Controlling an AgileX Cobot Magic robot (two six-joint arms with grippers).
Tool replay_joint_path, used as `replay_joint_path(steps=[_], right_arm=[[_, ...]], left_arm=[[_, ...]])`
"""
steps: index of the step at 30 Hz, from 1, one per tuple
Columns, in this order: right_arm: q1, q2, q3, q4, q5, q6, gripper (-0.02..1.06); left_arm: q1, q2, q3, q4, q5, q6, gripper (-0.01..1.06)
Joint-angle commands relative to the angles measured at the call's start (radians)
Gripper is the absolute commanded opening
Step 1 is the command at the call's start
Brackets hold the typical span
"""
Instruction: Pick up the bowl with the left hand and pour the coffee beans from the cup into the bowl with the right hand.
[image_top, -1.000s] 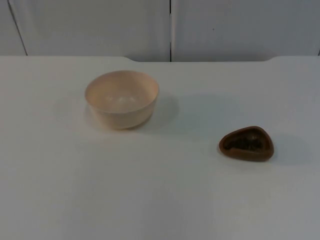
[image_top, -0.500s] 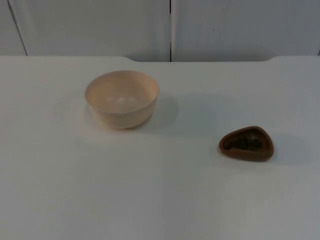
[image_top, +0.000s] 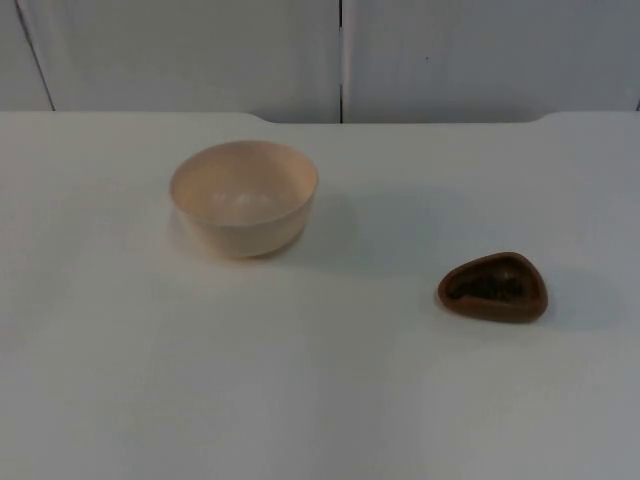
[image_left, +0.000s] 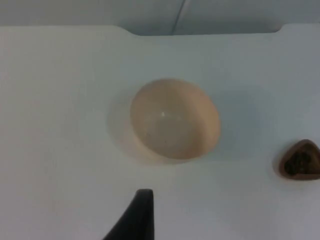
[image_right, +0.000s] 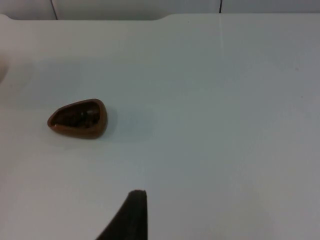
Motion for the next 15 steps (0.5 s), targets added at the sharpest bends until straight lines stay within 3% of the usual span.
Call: replay_joint_path(steps=[1, 15], right_arm=[[-0.005, -0.004, 0.000, 0.003, -0.007, 0.003, 1.05], [-0.005, -0.004, 0.000, 0.002, -0.007, 0.003, 1.05]], left_arm=[[-0.002, 0.018, -0.008, -0.050, -0.018, 0.032, 1.01], [-0.195, 0.170, -0.008, 0.034, -0.110, 0.014, 1.01]])
